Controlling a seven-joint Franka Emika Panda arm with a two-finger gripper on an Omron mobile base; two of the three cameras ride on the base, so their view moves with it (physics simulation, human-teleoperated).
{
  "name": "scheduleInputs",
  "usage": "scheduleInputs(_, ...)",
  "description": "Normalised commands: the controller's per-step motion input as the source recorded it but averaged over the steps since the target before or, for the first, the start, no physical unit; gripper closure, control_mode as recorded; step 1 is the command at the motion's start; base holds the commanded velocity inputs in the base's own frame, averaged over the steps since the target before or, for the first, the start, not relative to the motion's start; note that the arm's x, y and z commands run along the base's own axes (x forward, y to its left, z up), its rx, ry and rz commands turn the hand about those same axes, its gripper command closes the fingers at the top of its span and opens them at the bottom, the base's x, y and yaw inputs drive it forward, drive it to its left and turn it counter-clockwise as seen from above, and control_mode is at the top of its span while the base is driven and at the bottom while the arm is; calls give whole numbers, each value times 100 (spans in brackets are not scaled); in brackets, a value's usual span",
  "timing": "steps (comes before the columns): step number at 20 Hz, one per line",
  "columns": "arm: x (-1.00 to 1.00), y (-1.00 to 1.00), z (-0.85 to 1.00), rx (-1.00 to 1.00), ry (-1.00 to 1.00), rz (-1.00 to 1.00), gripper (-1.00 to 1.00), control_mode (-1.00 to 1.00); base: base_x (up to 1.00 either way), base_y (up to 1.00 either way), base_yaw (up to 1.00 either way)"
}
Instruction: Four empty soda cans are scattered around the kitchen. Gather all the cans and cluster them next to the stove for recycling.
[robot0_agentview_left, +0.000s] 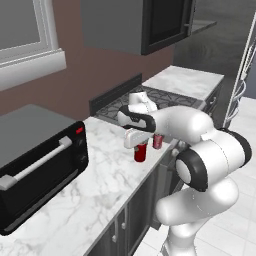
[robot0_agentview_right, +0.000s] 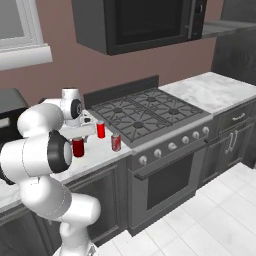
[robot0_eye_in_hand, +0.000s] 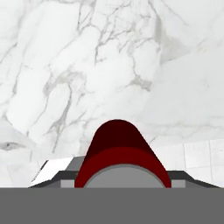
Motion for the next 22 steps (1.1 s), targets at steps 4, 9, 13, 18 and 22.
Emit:
scheduleInputs(4,35,0,-1,0,0,8,100,-100,0,0,0)
scheduleInputs(9,40,0,0,0,0,5,100,-100,0,0,0)
scheduleInputs(13,29,0,0,0,-2,2,100,-100,0,0,0)
scheduleInputs(18,25,0,0,0,-3,2,100,-100,0,0,0)
scheduleInputs(22,22,0,0,0,-6,2,100,-100,0,0,0)
